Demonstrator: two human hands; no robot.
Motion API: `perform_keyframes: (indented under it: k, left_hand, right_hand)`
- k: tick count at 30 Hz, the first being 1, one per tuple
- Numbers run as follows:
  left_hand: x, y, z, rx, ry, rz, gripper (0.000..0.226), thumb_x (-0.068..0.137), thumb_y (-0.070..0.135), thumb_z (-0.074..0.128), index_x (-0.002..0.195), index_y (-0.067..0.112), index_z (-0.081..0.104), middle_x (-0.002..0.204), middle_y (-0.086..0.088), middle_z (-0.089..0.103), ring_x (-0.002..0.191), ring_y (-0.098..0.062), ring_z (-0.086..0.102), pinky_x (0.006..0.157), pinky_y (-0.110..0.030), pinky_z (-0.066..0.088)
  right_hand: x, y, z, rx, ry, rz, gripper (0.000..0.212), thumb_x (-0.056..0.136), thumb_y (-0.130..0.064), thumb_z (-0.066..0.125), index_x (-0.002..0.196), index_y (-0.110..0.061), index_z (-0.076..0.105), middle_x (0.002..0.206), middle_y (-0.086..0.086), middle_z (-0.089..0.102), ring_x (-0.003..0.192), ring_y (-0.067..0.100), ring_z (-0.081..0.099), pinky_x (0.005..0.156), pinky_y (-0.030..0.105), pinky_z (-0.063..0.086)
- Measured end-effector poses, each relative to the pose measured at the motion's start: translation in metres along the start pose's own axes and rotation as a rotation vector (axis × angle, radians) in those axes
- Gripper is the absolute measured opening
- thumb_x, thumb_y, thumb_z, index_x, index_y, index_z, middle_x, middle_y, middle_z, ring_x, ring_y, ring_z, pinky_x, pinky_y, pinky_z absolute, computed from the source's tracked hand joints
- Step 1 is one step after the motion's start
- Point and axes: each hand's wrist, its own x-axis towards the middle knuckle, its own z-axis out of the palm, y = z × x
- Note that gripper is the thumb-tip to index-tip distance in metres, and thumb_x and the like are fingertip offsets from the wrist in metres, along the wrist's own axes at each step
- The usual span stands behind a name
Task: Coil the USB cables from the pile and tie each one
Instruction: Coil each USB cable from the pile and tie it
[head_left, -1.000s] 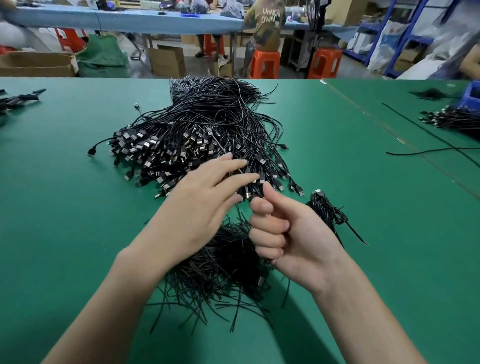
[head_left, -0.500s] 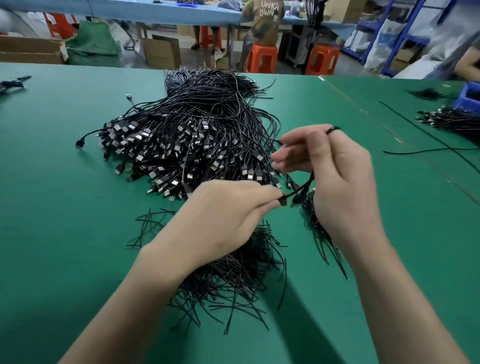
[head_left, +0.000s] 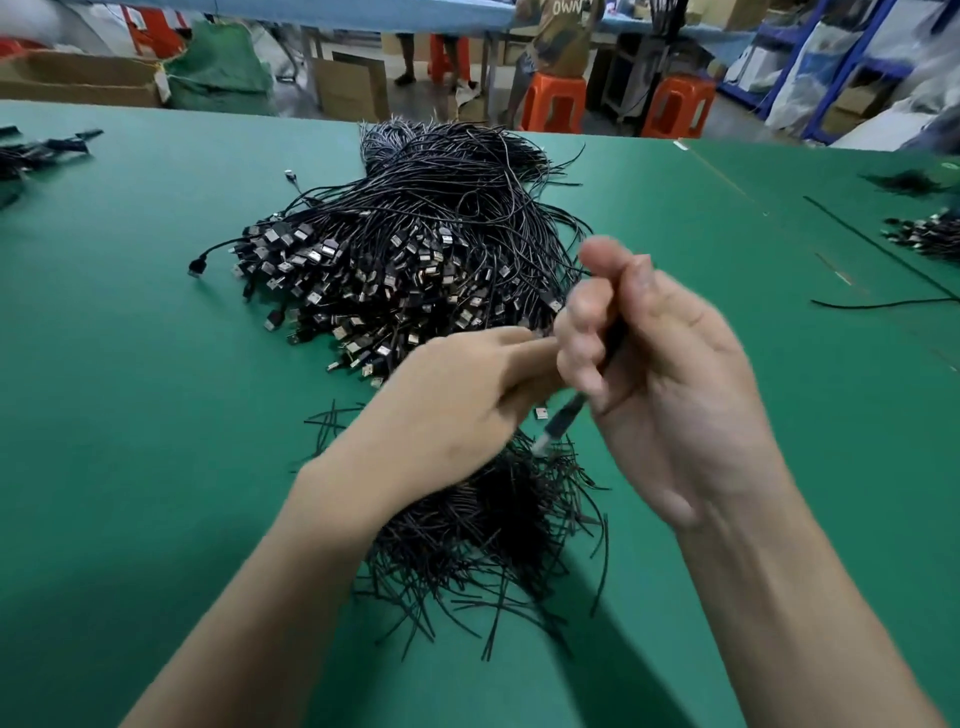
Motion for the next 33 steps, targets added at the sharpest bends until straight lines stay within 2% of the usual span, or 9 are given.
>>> perform_keyframes:
  k: [3,6,9,12,17,20,23,27,33]
  left_hand:
    - [0.0,0.005,-0.004,0.093,0.013,0.047,0.028,0.103,0.036,0.05,0.107,0.024,0.074,0.091,0.015,0.063,0.089,-0.017,0.067,0.078,-0.039,0.055]
    - [-0.002,0.002,-0.018,0.086,0.136,0.064,0.027,0.099,0.046,0.059,0.096,0.027,0.078,0.078,0.018,0.057,0.073,-0.005,0.056,0.069,-0.033,0.05]
    - [-0.004,-0.005,-0.025,0.0,0.257,0.04,0.021,0.094,0.042,0.07,0.087,0.024,0.078,0.074,0.008,0.062,0.068,-0.012,0.055,0.064,-0.028,0.043]
    - [-0.002,-0.007,-0.02,-0.159,0.316,0.038,0.011,0.095,0.026,0.072,0.091,0.019,0.079,0.076,0.004,0.062,0.072,-0.011,0.054,0.068,-0.02,0.038]
    - [0.001,-0.002,0.002,-0.227,0.16,0.018,0.029,0.106,0.013,0.051,0.126,0.02,0.071,0.1,0.004,0.068,0.097,-0.009,0.064,0.088,-0.028,0.051]
    - [0.001,0.004,0.014,-0.143,0.011,0.041,0.025,0.105,0.011,0.048,0.101,0.028,0.066,0.089,0.013,0.063,0.087,-0.02,0.064,0.079,-0.033,0.052]
    - [-0.001,0.004,0.015,-0.002,-0.006,0.045,0.024,0.104,0.025,0.049,0.097,0.014,0.07,0.087,0.01,0.065,0.084,-0.015,0.061,0.079,-0.042,0.053]
    - [-0.004,-0.003,-0.008,0.079,0.077,0.046,0.025,0.099,0.041,0.058,0.1,0.028,0.079,0.088,0.017,0.07,0.084,-0.004,0.064,0.078,-0.039,0.054]
    - [-0.007,-0.002,-0.022,0.075,0.07,-0.004,0.023,0.085,0.055,0.069,0.083,0.035,0.08,0.075,0.016,0.067,0.072,-0.002,0.059,0.069,-0.04,0.053]
  right_hand:
    - [0.003,-0.004,-0.014,-0.698,0.113,-0.221,0.028,0.111,-0.014,0.037,0.114,-0.008,0.065,0.101,0.003,0.078,0.094,0.015,0.074,0.082,0.027,0.057]
    - [-0.002,-0.001,-0.023,-1.215,0.096,-0.177,0.026,0.11,-0.021,0.043,0.104,-0.016,0.068,0.081,-0.012,0.074,0.078,0.003,0.071,0.072,0.016,0.052]
    - [-0.011,0.01,-0.022,-1.02,-0.01,0.148,0.046,0.11,-0.039,0.036,0.088,-0.017,0.069,0.055,-0.007,0.054,0.05,0.007,0.045,0.054,0.022,0.033]
    - [-0.02,0.014,-0.01,-0.237,-0.143,0.39,0.055,0.105,-0.048,0.032,0.101,-0.01,0.072,0.056,-0.003,0.035,0.052,0.017,0.024,0.052,0.03,0.021]
    - [-0.017,0.007,-0.004,0.21,-0.091,0.19,0.027,0.103,-0.023,0.045,0.107,-0.009,0.069,0.064,-0.007,0.057,0.052,0.003,0.047,0.049,0.016,0.04]
    - [-0.006,0.0,-0.006,-0.006,0.159,-0.029,0.03,0.108,-0.017,0.038,0.113,-0.005,0.065,0.091,0.006,0.077,0.077,0.013,0.072,0.062,0.019,0.054]
    - [-0.003,-0.002,-0.013,-0.611,0.269,-0.201,0.029,0.112,-0.015,0.034,0.116,-0.007,0.062,0.105,0.006,0.078,0.098,0.019,0.075,0.081,0.029,0.059]
    - [-0.009,0.002,-0.021,-1.232,0.214,-0.083,0.022,0.109,-0.023,0.044,0.109,-0.024,0.065,0.085,-0.01,0.074,0.079,0.005,0.072,0.076,0.031,0.059]
    - [-0.012,0.013,-0.013,-1.369,0.058,0.214,0.039,0.108,-0.033,0.041,0.076,-0.015,0.054,0.061,-0.004,0.065,0.054,0.01,0.054,0.058,0.032,0.042]
